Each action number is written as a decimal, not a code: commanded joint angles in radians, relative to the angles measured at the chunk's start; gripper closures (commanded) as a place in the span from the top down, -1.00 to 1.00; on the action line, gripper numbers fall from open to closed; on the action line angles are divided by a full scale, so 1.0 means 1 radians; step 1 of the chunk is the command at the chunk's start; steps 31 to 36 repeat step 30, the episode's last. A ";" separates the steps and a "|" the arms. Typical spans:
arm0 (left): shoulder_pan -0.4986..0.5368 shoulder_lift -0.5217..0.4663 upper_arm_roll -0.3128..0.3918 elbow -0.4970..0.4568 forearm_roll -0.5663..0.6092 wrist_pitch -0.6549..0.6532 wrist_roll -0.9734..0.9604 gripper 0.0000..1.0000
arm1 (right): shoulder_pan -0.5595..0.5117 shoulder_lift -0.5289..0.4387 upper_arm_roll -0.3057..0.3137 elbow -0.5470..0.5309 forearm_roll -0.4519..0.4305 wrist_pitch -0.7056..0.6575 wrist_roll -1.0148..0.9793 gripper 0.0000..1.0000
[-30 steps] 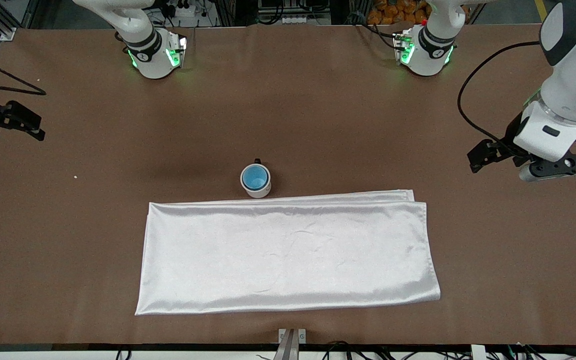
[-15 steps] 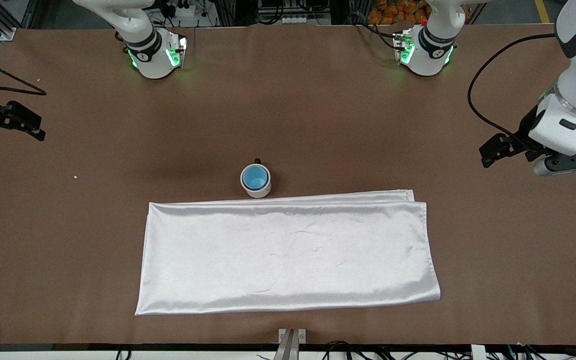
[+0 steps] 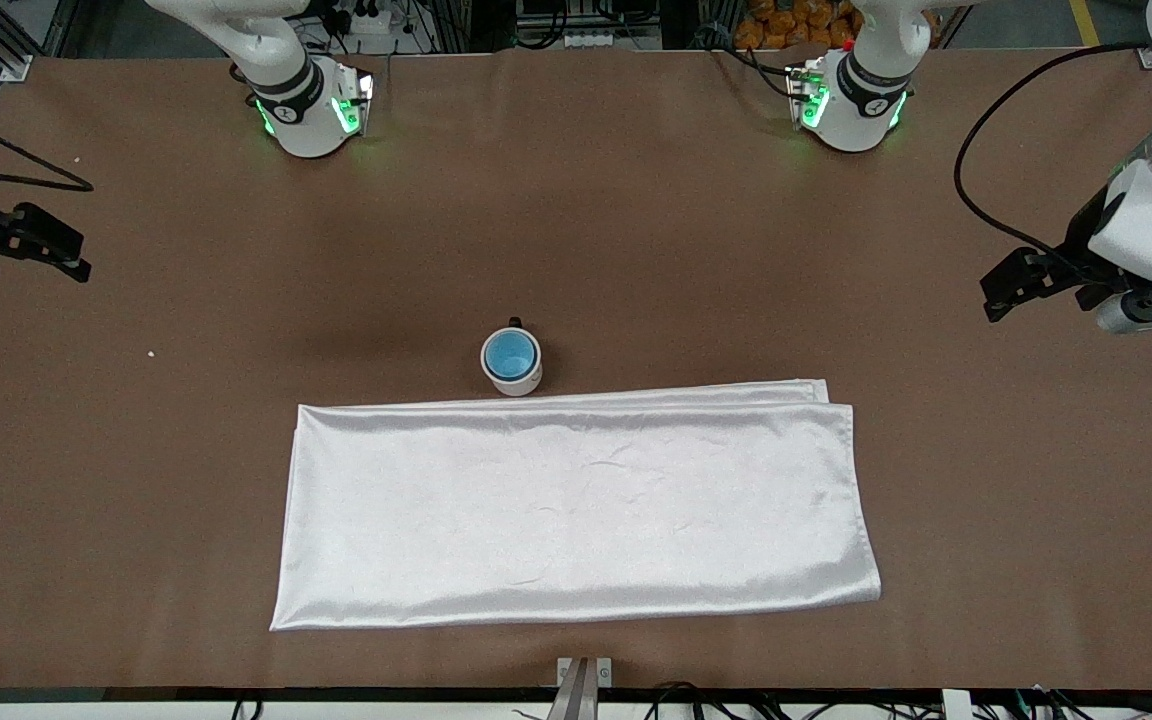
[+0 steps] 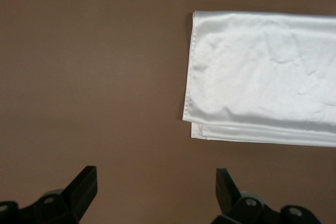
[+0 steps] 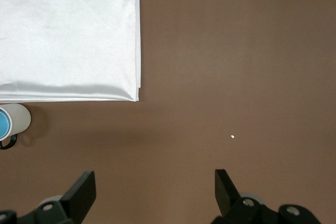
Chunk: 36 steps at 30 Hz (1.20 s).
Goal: Place blue cup into white mug on table
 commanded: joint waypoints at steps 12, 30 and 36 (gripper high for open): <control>0.009 -0.011 -0.006 0.016 -0.011 -0.069 0.098 1.00 | -0.002 -0.006 -0.004 0.000 0.000 0.005 0.009 1.00; 0.028 -0.009 -0.007 0.024 -0.043 -0.078 0.109 1.00 | -0.003 -0.006 -0.004 0.001 0.000 0.004 0.008 1.00; 0.028 -0.009 -0.007 0.024 -0.043 -0.078 0.109 1.00 | -0.003 -0.006 -0.004 0.001 0.000 0.004 0.008 1.00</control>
